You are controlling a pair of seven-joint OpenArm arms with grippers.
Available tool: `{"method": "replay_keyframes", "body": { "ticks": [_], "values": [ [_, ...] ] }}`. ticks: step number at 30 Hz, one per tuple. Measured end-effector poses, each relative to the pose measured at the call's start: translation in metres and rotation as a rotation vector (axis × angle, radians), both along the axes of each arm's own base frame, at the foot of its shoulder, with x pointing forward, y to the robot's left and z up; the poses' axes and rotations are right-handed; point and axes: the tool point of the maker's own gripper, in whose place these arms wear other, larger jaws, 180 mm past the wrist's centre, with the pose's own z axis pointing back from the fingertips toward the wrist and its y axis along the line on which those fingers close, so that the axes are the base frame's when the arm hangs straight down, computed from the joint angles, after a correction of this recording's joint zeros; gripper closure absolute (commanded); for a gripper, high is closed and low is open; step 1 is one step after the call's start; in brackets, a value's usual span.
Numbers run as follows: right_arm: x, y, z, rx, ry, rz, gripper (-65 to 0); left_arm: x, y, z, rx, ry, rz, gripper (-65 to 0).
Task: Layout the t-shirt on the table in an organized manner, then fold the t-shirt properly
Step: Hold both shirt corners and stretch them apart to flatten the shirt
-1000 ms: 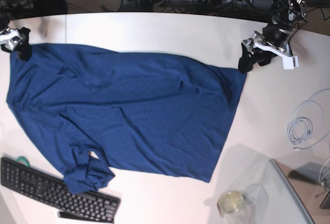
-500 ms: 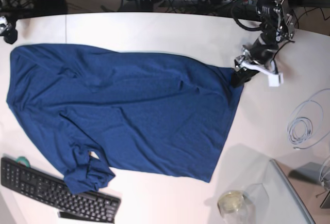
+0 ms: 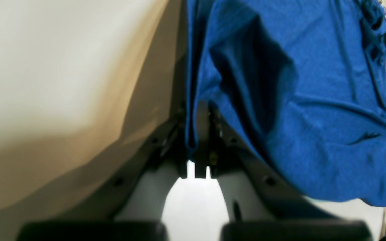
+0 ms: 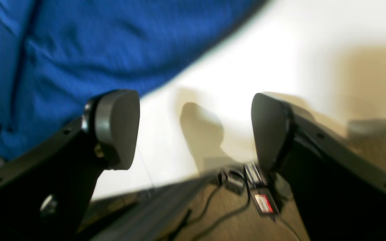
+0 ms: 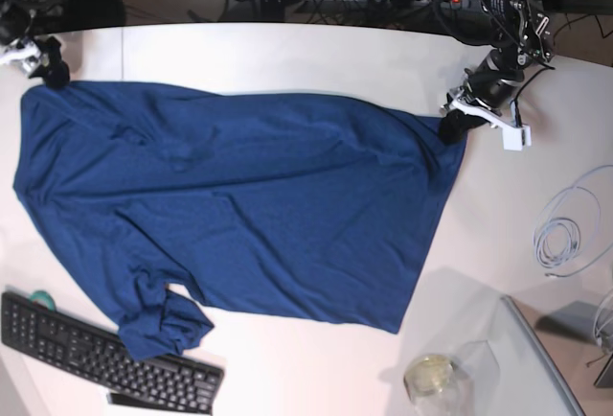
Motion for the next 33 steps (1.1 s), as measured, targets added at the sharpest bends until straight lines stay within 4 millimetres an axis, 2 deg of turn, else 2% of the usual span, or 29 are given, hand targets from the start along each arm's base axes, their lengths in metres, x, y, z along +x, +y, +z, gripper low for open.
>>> {"method": "replay_keyframes", "body": {
  "ticks": [10,13,14,15,17,18,19,21,23,29,33],
  "values": [
    [0.029,-0.001,-0.013,0.038,-0.017,-0.019,-48.9,0.004,-0.002,0.003,-0.001,-0.012,-0.003,0.0],
    [0.031,-0.001,-0.013,0.046,-0.029,-0.028,-45.8,0.004,-0.002,0.003,-0.001,-0.012,-0.003,0.0],
    [0.031,-0.001,-0.013,0.043,-0.026,-0.024,-41.1,0.004,-0.002,0.003,-0.001,-0.012,-0.003,0.0],
    [0.031,0.000,-0.014,0.041,-0.017,-0.013,-32.9,0.004,-0.002,0.003,-0.001,-0.012,-0.003,0.0],
    [0.026,0.006,-0.019,0.054,0.021,0.013,-12.3,0.002,-0.003,0.002,0.000,0.004,-0.016,0.0],
    [0.024,0.009,-0.021,0.059,0.032,0.011,-4.4,0.000,-0.004,0.000,0.000,0.020,-0.025,0.0],
    [0.021,0.011,-0.023,0.060,0.046,0.018,0.0,-0.001,-0.004,-0.001,0.000,0.030,-0.030,0.0],
    [0.016,0.009,-0.024,0.064,0.073,0.037,-2.4,-0.003,-0.004,-0.002,0.002,0.041,-0.039,0.0],
    [0.016,0.005,-0.021,0.060,0.101,0.066,-1.4,0.000,-0.003,0.005,0.025,0.028,-0.052,0.0],
    [0.030,0.001,0.000,0.012,0.101,0.137,-0.2,0.007,0.000,0.030,0.085,-0.017,-0.094,0.0],
    [0.035,-0.004,0.002,0.020,0.114,0.092,-0.2,0.005,0.008,0.028,0.099,0.013,-0.050,0.0]
  ]
}}
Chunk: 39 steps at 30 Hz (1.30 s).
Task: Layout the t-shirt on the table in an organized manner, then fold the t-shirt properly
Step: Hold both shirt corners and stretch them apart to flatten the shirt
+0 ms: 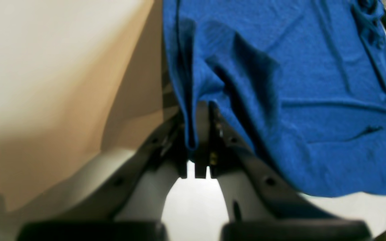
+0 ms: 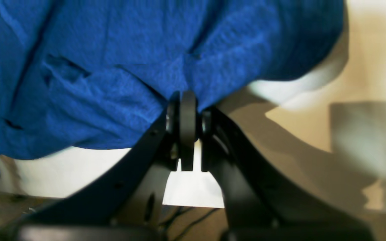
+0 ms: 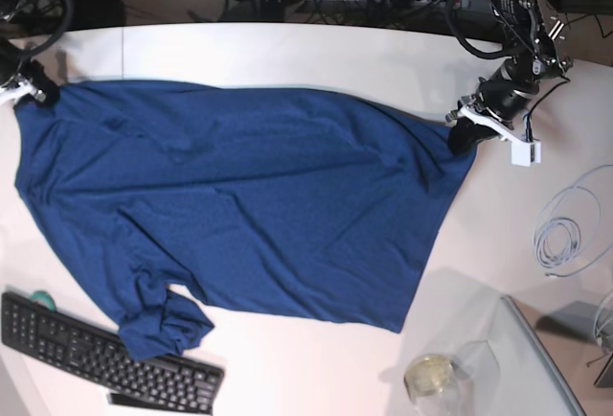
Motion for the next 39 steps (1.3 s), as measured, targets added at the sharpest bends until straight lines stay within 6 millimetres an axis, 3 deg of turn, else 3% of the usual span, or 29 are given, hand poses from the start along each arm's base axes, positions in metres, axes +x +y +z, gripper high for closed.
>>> {"method": "replay_keyframes", "body": {
  "ticks": [9,13,31,39],
  "values": [
    [-0.008,-0.032,0.010,-0.045,0.008,-0.046,-0.2,-0.014,0.007,-0.006,0.007,0.030,0.015,0.0],
    [-0.014,-0.026,0.007,-0.025,0.043,-0.022,-0.2,-0.016,0.023,-0.003,0.024,0.026,0.050,0.0],
    [-0.041,-0.021,-0.003,-0.014,0.109,-0.010,-0.2,-0.068,0.023,-0.025,0.023,0.128,0.061,0.0],
    [-0.044,-0.021,-0.004,-0.014,0.116,-0.010,-0.2,-0.074,0.024,-0.019,0.044,0.122,0.050,0.0]
  ]
}}
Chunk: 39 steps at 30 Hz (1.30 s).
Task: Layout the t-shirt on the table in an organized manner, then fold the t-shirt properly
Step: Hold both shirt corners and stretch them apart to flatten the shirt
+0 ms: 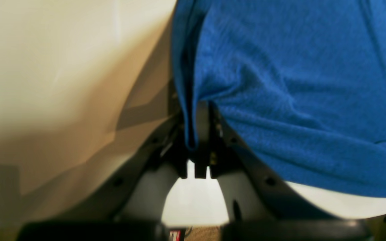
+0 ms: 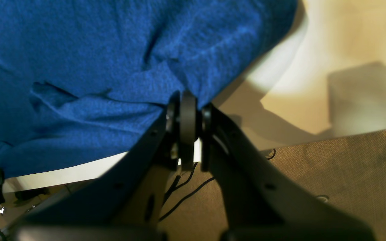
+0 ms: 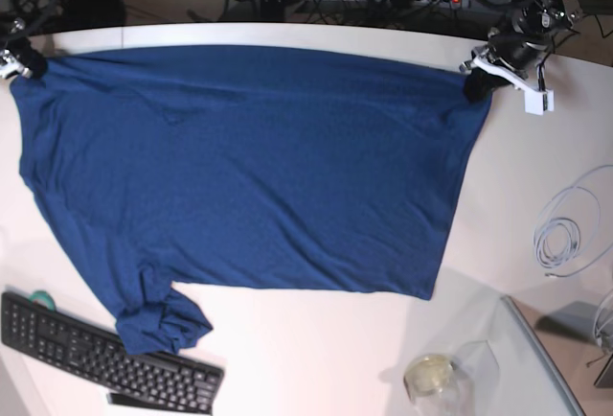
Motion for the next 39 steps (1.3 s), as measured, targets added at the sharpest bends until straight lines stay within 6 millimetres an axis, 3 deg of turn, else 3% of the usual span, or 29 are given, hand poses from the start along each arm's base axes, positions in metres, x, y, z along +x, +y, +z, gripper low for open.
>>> {"method": "replay_keyframes", "body": {
  "ticks": [9,26,28,32,35,39],
  "values": [
    [-0.019,0.014,-0.010,0.029,0.036,-0.007,-0.2,-0.008,0.001,-0.002,0.003,0.015,-0.001,0.0],
    [-0.018,0.010,-0.009,0.020,0.032,-0.007,-1.2,-0.015,0.000,-0.005,0.002,0.030,0.000,0.0],
    [-0.018,0.010,-0.009,0.020,0.032,-0.007,-8.3,-0.017,0.000,-0.006,0.001,0.036,0.000,0.0],
    [-0.019,0.009,-0.009,0.018,0.033,-0.011,-29.1,-0.017,0.001,-0.006,0.004,0.038,0.003,0.0],
    [-0.019,0.009,-0.009,0.017,0.031,-0.013,-39.0,-0.018,0.001,-0.006,0.004,0.039,0.003,-2.3],
    [-0.017,0.008,-0.008,0.018,0.022,-0.018,-44.7,-0.019,0.001,-0.006,0.006,0.041,0.002,-30.1]
  ]
}}
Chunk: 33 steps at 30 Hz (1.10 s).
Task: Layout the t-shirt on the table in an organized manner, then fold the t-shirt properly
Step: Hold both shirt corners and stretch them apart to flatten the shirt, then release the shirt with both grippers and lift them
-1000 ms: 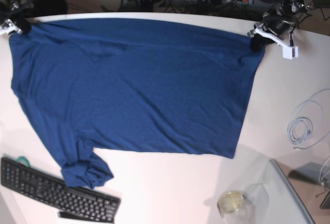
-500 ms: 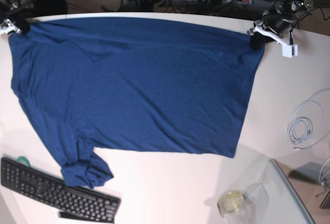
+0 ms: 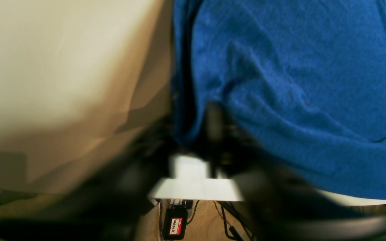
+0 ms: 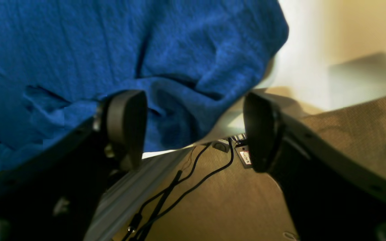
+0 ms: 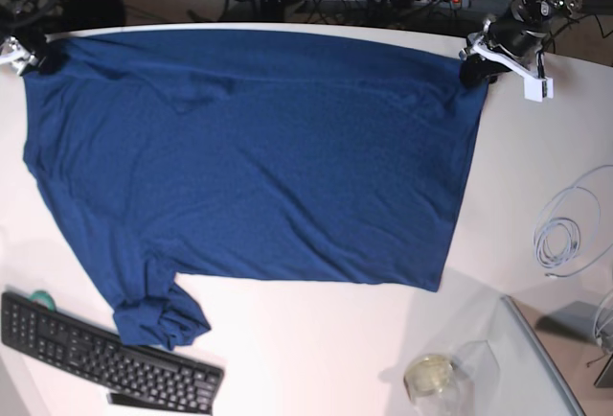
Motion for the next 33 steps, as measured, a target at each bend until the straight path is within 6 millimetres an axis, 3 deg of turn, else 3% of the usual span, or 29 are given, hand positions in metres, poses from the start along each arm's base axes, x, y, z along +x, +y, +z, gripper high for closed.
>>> {"method": "replay_keyframes", "body": {
  "ticks": [3,5,10,15,18,21,22,24,25,28,29,33],
  "values": [
    [0.001,-0.006,0.002,-0.015,-0.019,-0.031,-44.7,-0.002,0.007,0.001,0.006,-0.002,0.022,-42.8],
    [-0.001,-0.012,0.003,-0.031,-0.027,-0.050,-44.7,-0.005,0.029,0.007,0.030,-0.018,0.093,-46.9],
    [0.004,-0.040,0.015,-0.100,-0.055,-0.061,-44.7,-0.025,0.080,0.021,0.096,-0.030,0.240,-47.4],
    [0.021,-0.074,0.037,-0.191,-0.111,-0.063,-44.7,-0.020,0.114,0.041,0.174,-0.048,0.229,-47.4],
    [0.052,-0.087,0.050,-0.273,-0.151,0.016,-44.9,-0.009,0.125,0.052,0.204,-0.070,0.219,-47.2],
    [0.126,-0.081,0.079,-0.360,-0.311,0.157,-44.9,0.013,0.113,0.053,0.185,-0.100,0.181,-46.9],
    [0.148,-0.073,0.084,-0.356,-0.358,0.193,-44.9,0.021,0.104,0.051,0.175,-0.106,0.153,-45.7],
    [0.181,-0.060,0.083,-0.324,-0.424,0.215,-44.7,0.034,0.086,0.052,0.168,-0.113,0.078,-36.9],
    [0.190,-0.057,0.074,-0.303,-0.415,0.208,-44.7,0.040,0.079,0.054,0.175,-0.119,0.044,-29.8],
    [0.194,-0.065,0.044,-0.304,-0.345,0.177,-44.7,0.050,0.071,0.063,0.187,-0.149,0.003,-3.8],
    [0.195,-0.067,0.038,-0.313,-0.324,0.187,-44.7,0.050,0.070,0.064,0.186,-0.152,0.002,0.0],
    [0.217,-0.064,0.028,-0.338,-0.336,0.201,-44.7,0.042,0.072,0.059,0.187,-0.126,0.003,0.0]
  ]
}}
